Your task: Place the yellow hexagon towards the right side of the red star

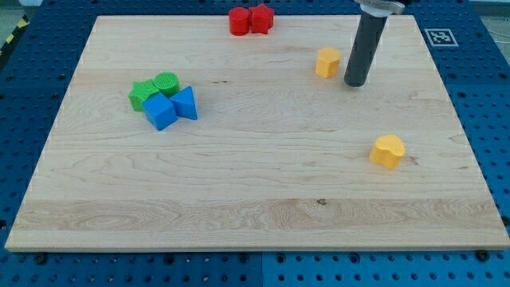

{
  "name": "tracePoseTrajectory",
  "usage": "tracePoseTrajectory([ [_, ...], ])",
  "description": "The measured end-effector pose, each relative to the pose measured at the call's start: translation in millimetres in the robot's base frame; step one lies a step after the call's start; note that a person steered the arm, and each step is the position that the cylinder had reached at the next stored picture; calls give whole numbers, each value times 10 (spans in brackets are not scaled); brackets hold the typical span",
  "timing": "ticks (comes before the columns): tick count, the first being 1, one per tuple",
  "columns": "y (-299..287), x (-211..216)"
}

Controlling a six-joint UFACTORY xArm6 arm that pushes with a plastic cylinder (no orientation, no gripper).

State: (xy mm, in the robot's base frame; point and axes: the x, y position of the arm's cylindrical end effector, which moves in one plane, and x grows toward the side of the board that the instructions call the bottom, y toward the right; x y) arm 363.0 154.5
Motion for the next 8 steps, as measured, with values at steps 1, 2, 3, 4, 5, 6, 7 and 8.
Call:
tracePoseTrajectory([
  [1, -125, -235],
  [2, -142, -308],
  [3, -142, -519],
  [4, -233, -510],
  [5, -274, -310],
  [6, -315, -274],
  [7, -441, -278],
  [8, -573, -567],
])
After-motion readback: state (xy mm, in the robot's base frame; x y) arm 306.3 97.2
